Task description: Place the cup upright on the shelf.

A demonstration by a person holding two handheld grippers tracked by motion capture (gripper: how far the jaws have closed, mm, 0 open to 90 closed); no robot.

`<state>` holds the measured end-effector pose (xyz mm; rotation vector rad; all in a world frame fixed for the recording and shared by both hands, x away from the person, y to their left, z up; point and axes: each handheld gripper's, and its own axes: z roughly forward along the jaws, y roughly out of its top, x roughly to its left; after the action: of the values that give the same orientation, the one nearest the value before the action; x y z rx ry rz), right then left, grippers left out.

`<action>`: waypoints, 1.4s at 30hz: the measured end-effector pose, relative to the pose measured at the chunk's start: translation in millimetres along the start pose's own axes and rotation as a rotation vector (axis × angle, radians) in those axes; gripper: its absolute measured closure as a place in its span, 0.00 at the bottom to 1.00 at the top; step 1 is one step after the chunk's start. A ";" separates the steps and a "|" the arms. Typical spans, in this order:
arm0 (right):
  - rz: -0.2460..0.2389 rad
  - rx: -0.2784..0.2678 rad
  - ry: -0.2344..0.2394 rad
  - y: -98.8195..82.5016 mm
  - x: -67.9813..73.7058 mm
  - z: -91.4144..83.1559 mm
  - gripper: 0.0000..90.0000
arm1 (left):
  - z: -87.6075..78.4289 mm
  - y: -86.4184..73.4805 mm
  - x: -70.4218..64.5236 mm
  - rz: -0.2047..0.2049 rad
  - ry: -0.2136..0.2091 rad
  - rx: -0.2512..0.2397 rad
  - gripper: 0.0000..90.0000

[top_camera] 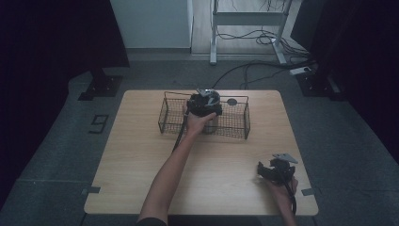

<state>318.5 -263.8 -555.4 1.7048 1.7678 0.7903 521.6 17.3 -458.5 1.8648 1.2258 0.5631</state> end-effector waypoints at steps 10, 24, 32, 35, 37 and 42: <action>0.000 0.000 0.000 0.0 0.0 0.0 0.14 | -3.7 -7.4 -4.3 0.046 -0.001 -0.011 0.04; -0.001 0.000 -0.001 0.0 0.0 0.0 0.14 | -25.0 0.2 -2.1 0.042 -0.034 -0.049 0.00; -0.001 0.000 -0.001 0.0 0.1 0.0 0.14 | -46.2 -1.1 1.0 0.057 -0.061 -0.055 0.00; 0.000 0.000 -0.001 0.0 0.1 0.0 0.14 | -53.7 -4.5 2.1 0.060 -0.075 -0.058 0.00; -0.001 0.000 -0.002 0.0 0.1 0.0 0.14 | -58.2 -7.4 2.4 0.073 -0.075 -0.057 0.00; -0.001 0.000 -0.002 0.0 0.2 0.0 0.14 | -70.9 -17.2 3.8 0.088 -0.070 -0.052 0.01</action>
<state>318.5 -263.7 -555.4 1.7046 1.7668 0.7876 462.5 51.5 -432.6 1.8863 1.0779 0.5668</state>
